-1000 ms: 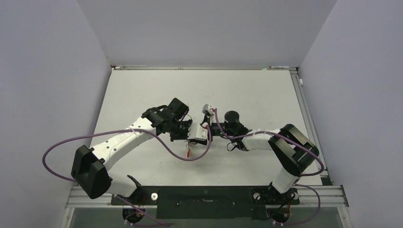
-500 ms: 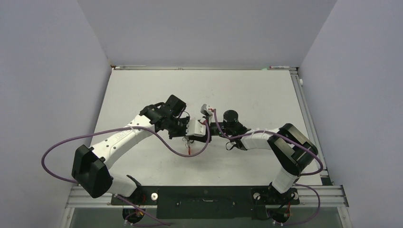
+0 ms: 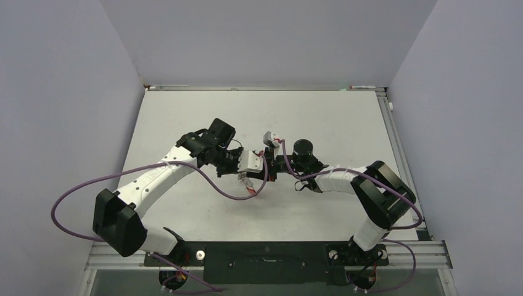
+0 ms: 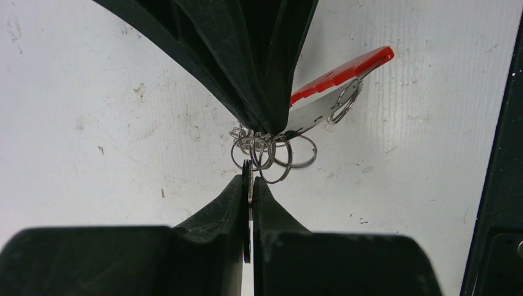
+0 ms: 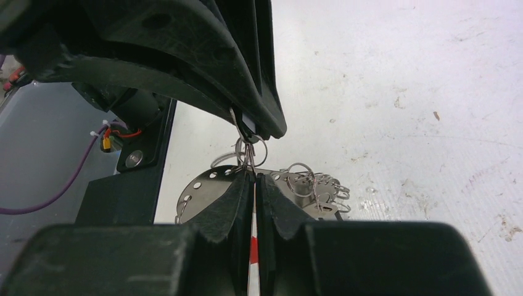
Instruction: Remove the keys from the keyring
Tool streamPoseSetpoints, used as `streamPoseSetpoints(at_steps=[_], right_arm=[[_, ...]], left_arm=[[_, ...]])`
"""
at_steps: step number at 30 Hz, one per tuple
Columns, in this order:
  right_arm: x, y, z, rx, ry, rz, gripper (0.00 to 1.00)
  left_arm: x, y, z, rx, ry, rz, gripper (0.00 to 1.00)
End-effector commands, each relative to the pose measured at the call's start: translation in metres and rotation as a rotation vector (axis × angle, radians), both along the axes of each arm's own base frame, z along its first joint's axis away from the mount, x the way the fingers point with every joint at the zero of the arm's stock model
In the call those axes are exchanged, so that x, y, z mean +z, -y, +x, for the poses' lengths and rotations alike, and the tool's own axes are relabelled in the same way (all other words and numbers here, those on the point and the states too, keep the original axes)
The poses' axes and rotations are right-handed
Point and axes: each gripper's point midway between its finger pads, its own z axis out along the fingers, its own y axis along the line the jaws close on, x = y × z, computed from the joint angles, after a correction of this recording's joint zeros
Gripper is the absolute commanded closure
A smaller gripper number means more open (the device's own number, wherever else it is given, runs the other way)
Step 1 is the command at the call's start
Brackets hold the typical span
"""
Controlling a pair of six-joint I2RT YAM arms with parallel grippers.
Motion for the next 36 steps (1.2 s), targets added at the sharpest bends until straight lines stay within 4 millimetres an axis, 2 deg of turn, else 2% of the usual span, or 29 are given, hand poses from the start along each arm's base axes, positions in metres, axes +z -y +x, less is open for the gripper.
streamPoseSetpoints(at_steps=[1,5,19,27,36], right_arm=[[0.057,0.001,-0.001,0.05,0.194,0.128,0.95],[0.061,0.003,-0.005,0.061,0.197,0.144,0.95],[0.071,0.015,0.0,0.021,0.196,0.196,0.95],[0.078,0.016,-0.003,0.025,0.184,0.235,0.95],[0.087,0.016,-0.004,0.026,0.172,0.269,0.95]], left_arm=[[0.026,0.006,0.006,-0.026,0.029,-0.085,1.0],[0.023,0.004,0.003,-0.039,-0.001,-0.081,1.0],[0.011,-0.006,-0.009,-0.055,-0.051,-0.059,1.0],[0.01,-0.006,0.001,-0.035,0.002,-0.058,1.0],[0.011,-0.005,0.003,-0.075,0.092,-0.055,1.0]])
